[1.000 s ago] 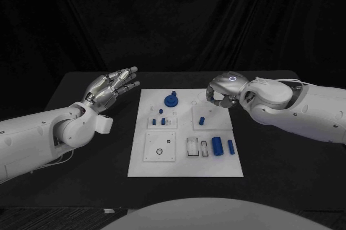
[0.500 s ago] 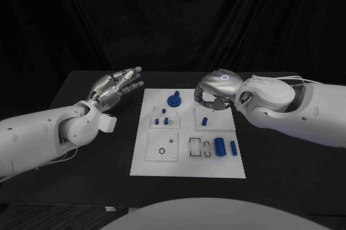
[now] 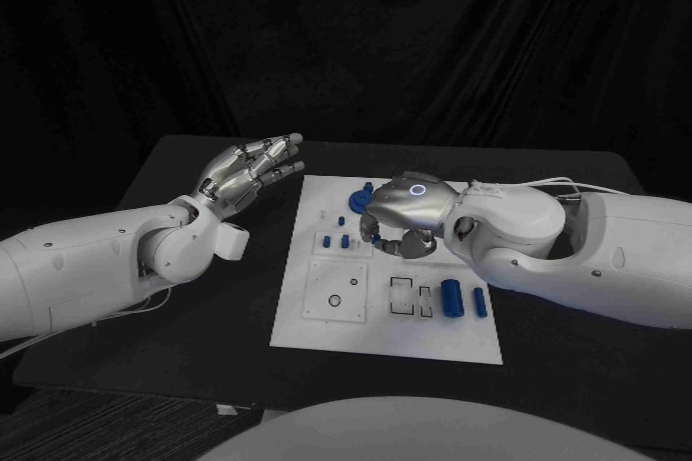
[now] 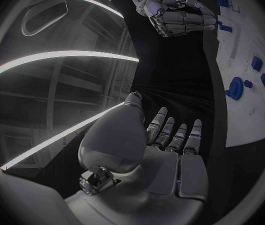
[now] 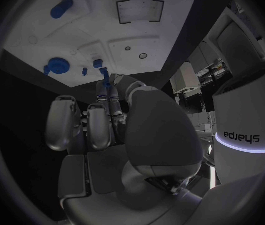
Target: Assemble the parts on the task board
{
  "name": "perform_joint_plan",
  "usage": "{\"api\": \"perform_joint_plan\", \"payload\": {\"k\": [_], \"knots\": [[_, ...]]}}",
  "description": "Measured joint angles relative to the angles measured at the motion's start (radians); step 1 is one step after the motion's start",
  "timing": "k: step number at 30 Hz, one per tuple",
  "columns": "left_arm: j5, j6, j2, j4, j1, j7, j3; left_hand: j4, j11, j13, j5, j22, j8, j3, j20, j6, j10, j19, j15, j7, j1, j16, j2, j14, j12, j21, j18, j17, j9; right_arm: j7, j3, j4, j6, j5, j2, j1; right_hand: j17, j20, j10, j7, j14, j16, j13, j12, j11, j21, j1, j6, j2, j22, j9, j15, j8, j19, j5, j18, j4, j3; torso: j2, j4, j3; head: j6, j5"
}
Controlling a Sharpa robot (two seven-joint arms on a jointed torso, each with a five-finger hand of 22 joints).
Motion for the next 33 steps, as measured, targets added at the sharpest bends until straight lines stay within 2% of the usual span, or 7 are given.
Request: {"api": "perform_joint_plan", "payload": {"k": [3, 12, 20, 33], "knots": [[0.0, 0.0, 0.002, 0.0, -0.001, 0.0, 0.0, 0.0, 0.0, 0.0, 0.0, 0.0, 0.0, 0.0, 0.0, 0.002, 0.0, 0.0, 0.0, 0.002, 0.0, 0.0, 0.0, 0.0, 0.0, 0.0, 0.0, 0.0, 0.0, 0.001, 0.0, -0.007, 0.011, 0.0, 0.021, -0.018, -0.001, 0.0, 0.004, 0.0, 0.003, 0.0, 0.0, 0.0, 0.001, 0.0, 0.0, 0.0, 0.0, 0.0, -0.001, 0.003, 0.0, 0.0, 0.0, 0.0, 0.0, 0.0, 0.0, 0.0, 0.0001, 0.0, 0.003], [0.0, 0.002, 0.003, 0.001, -0.003, 0.0, 0.0, 0.0, 0.007, 0.001, 0.0, 0.002, 0.008, 0.0, -0.004, 0.024, 0.006, 0.004, 0.0, 0.004, 0.007, 0.004, 0.0, 0.0, 0.005, 0.004, 0.0, 0.0, 0.003, 0.004, 0.0, -0.037, 0.041, -0.001, 0.064, -0.059, -0.006, 0.004, 0.005, 0.004, 0.003, 0.0, 0.0, -0.005, 0.002, -0.008, 0.0, -0.004, 0.0, 0.0, -0.007, 0.003, -0.011, -0.003, 0.0, 0.0, -0.004, 0.004, 0.001, -0.0002, 0.0002, 0.0, -0.004], [0.0, 0.005, 0.008, -0.002, -0.004, 0.0, 0.0, 0.0, 0.01, 0.002, 0.0, 0.002, 0.008, 0.0, -0.004, 0.03, 0.003, 0.004, 0.0, 0.005, 0.007, 0.004, 0.0, 0.0, 0.005, 0.004, 0.0, 0.001, 0.003, 0.012, 0.0, -0.063, 0.043, -0.001, 0.091, -0.088, -0.006, 0.004, 0.007, 0.004, 0.003, 0.0, 0.0, -0.008, 0.0, -0.008, -0.003, -0.004, -0.003, 0.0, -0.008, 0.003, -0.012, -0.003, 0.005, 0.0, -0.007, 0.007, 0.001, -0.0009, 0.0002, 0.0, 0.005], [0.0, 0.01, 0.013, -0.007, -0.008, 0.0, 0.0, 0.0, 0.017, 0.003, 0.0, 0.002, 0.012, 0.0, -0.004, 0.045, 0.01, 0.004, -0.004, 0.005, 0.015, 0.008, 0.0, 0.004, 0.013, 0.004, 0.0, 0.001, 0.005, 0.027, 0.0, -0.098, 0.037, -0.001, 0.127, -0.101, -0.004, 0.004, 0.01, 0.004, 0.003, 0.0, 0.0, -0.007, 0.003, -0.008, -0.002, -0.004, -0.002, 0.001, -0.011, 0.003, -0.015, -0.003, 0.005, 0.0, -0.007, 0.007, 0.001, -0.0009, 0.0001, 0.0, 0.015]]}}
